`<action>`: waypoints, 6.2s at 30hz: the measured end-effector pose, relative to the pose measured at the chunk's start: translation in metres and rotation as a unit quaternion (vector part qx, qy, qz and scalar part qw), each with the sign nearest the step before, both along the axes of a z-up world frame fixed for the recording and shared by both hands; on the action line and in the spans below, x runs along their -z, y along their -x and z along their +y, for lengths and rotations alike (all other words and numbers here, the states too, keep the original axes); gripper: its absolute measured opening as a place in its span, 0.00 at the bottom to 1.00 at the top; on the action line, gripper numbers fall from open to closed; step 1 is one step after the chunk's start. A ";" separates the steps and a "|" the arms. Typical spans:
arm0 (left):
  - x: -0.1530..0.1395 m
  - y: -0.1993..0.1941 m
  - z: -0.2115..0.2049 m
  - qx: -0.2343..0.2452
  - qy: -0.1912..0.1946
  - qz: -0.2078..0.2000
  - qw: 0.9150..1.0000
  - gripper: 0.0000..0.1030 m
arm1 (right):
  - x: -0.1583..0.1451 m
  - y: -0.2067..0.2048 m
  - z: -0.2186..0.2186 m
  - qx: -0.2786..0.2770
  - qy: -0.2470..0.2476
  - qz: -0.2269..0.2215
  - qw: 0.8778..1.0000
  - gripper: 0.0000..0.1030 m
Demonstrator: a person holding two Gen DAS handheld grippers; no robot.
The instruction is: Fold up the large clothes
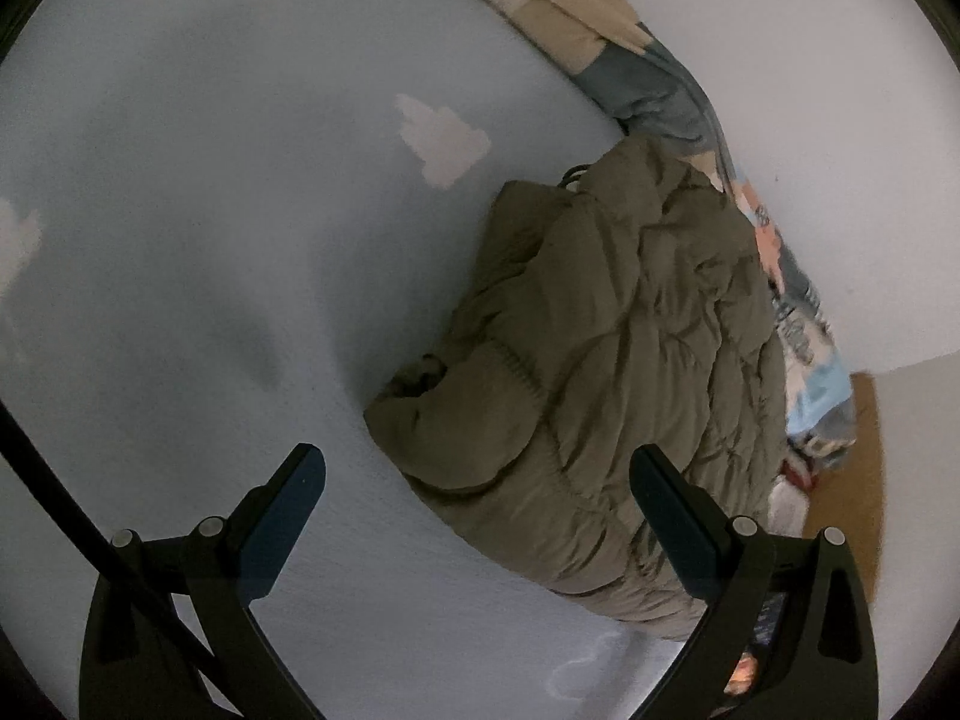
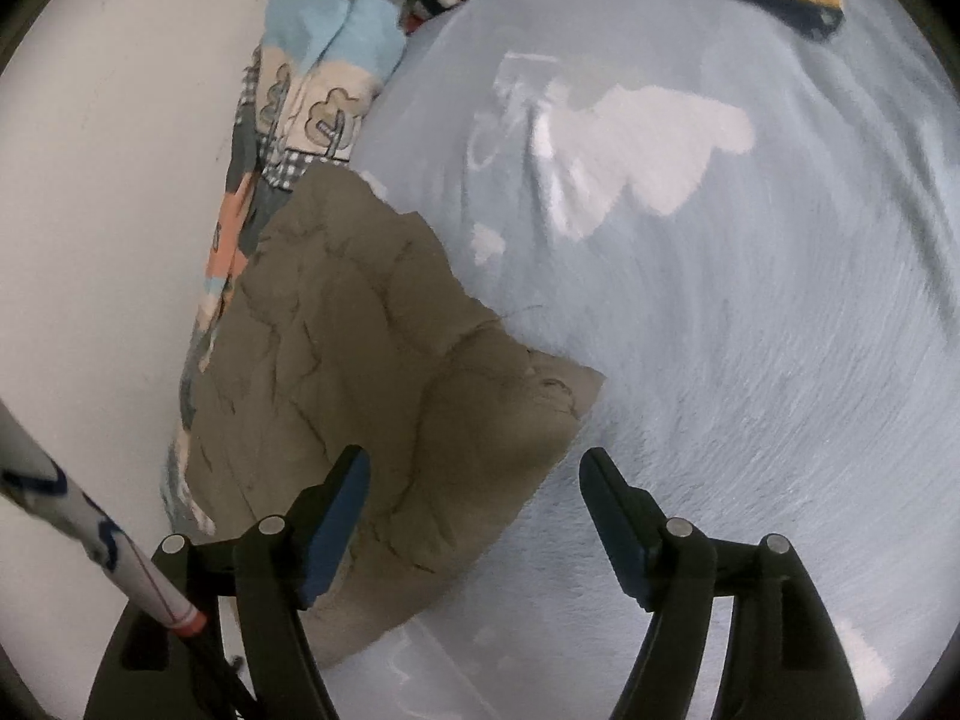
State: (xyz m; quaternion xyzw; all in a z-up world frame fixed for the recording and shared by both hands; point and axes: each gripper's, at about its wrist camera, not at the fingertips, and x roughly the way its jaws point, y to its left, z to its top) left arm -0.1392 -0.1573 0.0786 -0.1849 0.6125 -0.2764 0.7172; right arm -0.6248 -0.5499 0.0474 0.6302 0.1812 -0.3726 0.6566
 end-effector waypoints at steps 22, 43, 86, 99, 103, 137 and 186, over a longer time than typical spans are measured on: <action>-0.015 0.023 -0.056 0.072 -0.046 -0.155 0.984 0.69 | 0.018 -0.045 0.001 -0.016 0.044 0.012 0.999 0.40; -0.084 0.084 -0.071 0.145 -0.116 -0.335 0.924 0.59 | -0.076 -0.115 0.058 -0.159 0.316 0.266 0.897 0.31; -0.063 0.119 0.214 -0.065 -0.018 -0.127 0.990 0.69 | -0.023 0.116 0.142 -0.068 0.004 0.023 0.997 0.64; -0.070 0.226 0.024 0.197 -0.162 -0.342 0.904 0.69 | -0.111 0.038 0.185 -0.140 0.282 0.154 0.937 0.45; -0.038 0.204 0.013 0.196 -0.189 -0.272 0.923 0.76 | -0.078 0.011 0.163 -0.148 0.217 0.207 0.942 0.45; -0.065 0.252 -0.047 0.275 -0.113 -0.348 0.889 0.82 | -0.050 -0.098 0.187 -0.300 0.224 0.211 0.903 0.49; -0.064 0.244 0.042 0.178 -0.230 -0.352 0.890 0.89 | -0.095 -0.072 0.246 -0.300 0.299 0.197 0.884 0.61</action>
